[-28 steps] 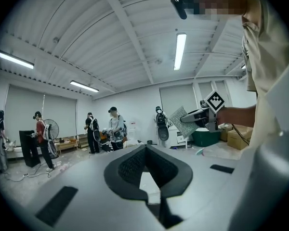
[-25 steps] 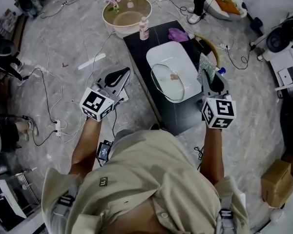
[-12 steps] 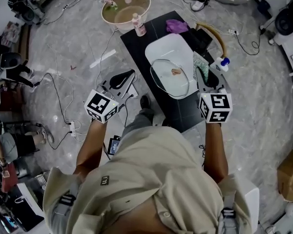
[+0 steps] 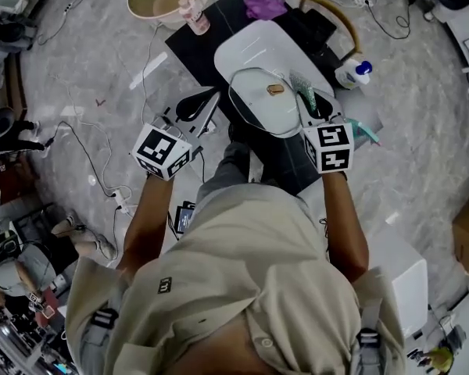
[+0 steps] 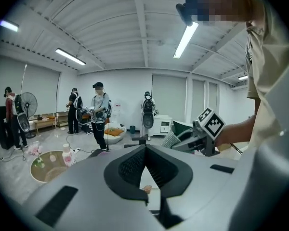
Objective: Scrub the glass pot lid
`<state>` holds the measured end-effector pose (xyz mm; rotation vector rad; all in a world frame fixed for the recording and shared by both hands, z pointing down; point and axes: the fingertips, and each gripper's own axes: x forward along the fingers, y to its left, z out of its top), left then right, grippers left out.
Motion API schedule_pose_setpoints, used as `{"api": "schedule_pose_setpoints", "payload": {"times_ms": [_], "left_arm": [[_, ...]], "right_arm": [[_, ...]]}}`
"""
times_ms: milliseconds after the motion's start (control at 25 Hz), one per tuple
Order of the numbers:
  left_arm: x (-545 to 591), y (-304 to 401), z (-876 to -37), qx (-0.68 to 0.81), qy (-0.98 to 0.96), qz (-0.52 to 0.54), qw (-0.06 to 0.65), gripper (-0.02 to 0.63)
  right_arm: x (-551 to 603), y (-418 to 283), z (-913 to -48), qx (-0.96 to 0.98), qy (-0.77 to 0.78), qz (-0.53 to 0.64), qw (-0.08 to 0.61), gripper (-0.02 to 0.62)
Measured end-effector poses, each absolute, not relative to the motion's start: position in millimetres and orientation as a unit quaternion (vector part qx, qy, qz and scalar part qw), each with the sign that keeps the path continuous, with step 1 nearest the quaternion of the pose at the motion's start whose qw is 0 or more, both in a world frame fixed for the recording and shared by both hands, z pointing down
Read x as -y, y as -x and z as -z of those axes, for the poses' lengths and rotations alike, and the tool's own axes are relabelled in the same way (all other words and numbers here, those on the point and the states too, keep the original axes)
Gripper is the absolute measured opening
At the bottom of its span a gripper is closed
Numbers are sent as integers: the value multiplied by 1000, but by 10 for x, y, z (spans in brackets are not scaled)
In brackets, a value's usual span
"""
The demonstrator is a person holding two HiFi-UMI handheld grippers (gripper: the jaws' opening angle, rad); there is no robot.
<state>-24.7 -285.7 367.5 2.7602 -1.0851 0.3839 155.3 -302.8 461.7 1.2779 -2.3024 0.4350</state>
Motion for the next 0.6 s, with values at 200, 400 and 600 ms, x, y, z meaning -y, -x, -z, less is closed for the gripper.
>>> {"api": "schedule_pose_setpoints", "payload": {"times_ms": [200,400,600], "left_arm": [[3086,273,-4071,337,-925,-134,116,12],[3392,452,-4500,325,-924,-149,140,12],[3478,519,-4813,317,-923,-161,150,14]], "right_arm": [[3012,-1265,-5513,821,-417,-206,332,86],[2973,-815,-6280,815,-344,-213,415,86],[2763,-720,-6800,807,-296,-207,468,86]]}}
